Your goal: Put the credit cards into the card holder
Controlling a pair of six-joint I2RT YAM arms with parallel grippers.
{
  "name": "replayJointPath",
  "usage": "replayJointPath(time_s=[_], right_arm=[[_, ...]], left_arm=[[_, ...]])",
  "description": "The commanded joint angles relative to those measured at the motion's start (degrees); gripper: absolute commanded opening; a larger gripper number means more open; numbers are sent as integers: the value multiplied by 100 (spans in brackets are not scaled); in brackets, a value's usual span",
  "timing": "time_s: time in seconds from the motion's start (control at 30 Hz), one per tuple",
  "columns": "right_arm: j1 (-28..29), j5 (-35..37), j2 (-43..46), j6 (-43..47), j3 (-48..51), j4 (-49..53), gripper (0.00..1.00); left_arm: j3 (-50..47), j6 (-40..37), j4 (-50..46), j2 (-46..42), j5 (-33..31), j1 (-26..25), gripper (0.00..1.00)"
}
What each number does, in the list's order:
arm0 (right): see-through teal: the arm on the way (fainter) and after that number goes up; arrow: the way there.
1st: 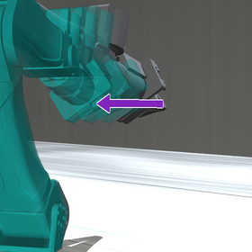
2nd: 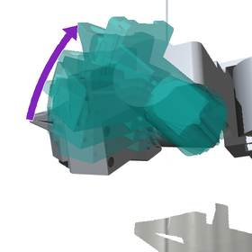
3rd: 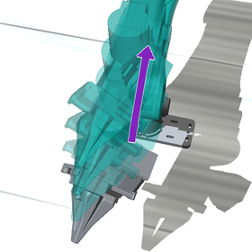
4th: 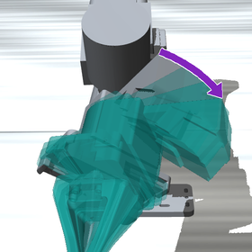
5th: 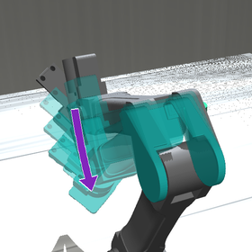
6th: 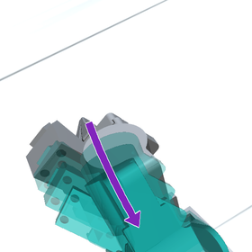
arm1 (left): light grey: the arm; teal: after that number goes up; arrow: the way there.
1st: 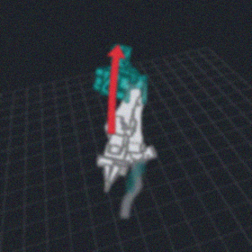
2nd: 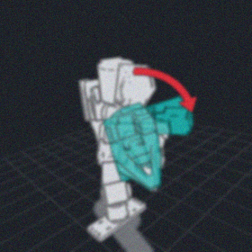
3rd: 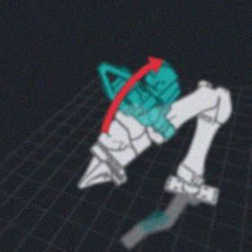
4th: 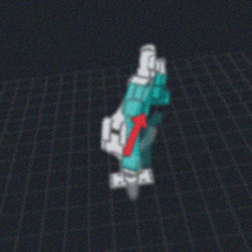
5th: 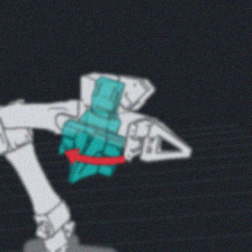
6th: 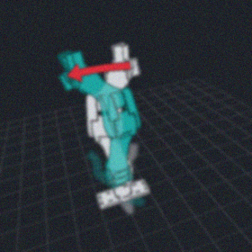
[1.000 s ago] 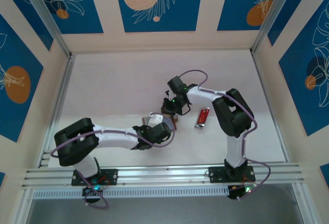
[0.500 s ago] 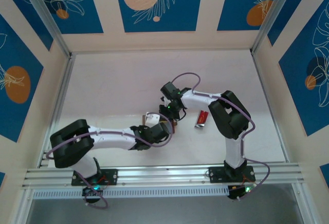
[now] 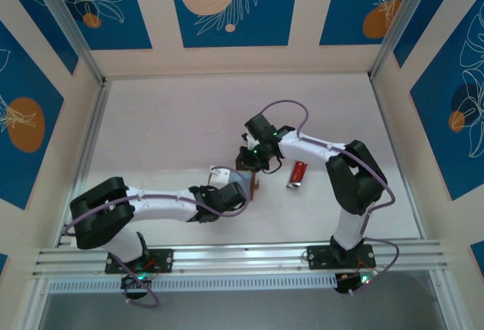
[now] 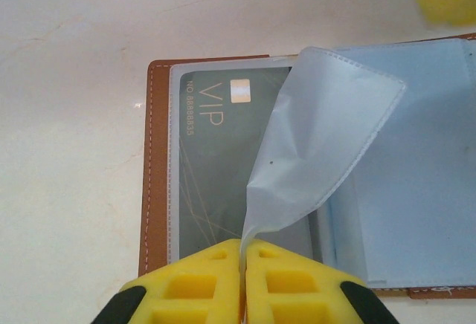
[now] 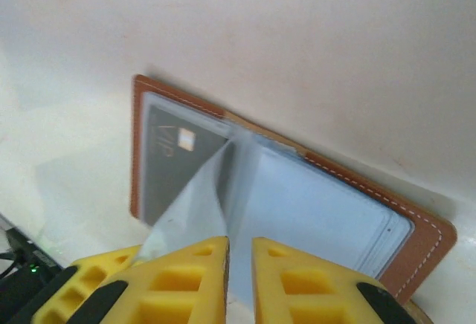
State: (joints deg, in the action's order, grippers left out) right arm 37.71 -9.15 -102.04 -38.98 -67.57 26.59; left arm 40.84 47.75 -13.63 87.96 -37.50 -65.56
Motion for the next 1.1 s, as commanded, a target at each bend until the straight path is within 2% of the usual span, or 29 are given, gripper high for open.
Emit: replayJointPath(time_s=[0.0,0.2,0.43,0.6,0.67,0.8,1.0,1.07], right_arm=[[79,40,42,49,20,231,15],[244,232,-260,-38,143,218,7],[341,237,-791,-116,120,164,4],[340,316,-905,-119,121,198,3],[334,337,-893,-110,138,204,3],[324,343,-869,-101,182,209,3],[285,317,-809,-42,209,229,3],[280,312,-791,-24,218,233,3]], left_arm=[[3,142,-256,39,-168,-36,8],[-22,270,-364,-51,-282,-36,8],[-50,351,-407,-134,-334,-53,9],[-130,695,-680,-343,-586,-80,24],[-219,873,-769,-481,-685,-89,25],[-99,1623,-1643,-459,-949,-22,30],[-446,1654,-1431,-672,-343,543,32],[-482,1570,-1521,-918,-409,588,32]])
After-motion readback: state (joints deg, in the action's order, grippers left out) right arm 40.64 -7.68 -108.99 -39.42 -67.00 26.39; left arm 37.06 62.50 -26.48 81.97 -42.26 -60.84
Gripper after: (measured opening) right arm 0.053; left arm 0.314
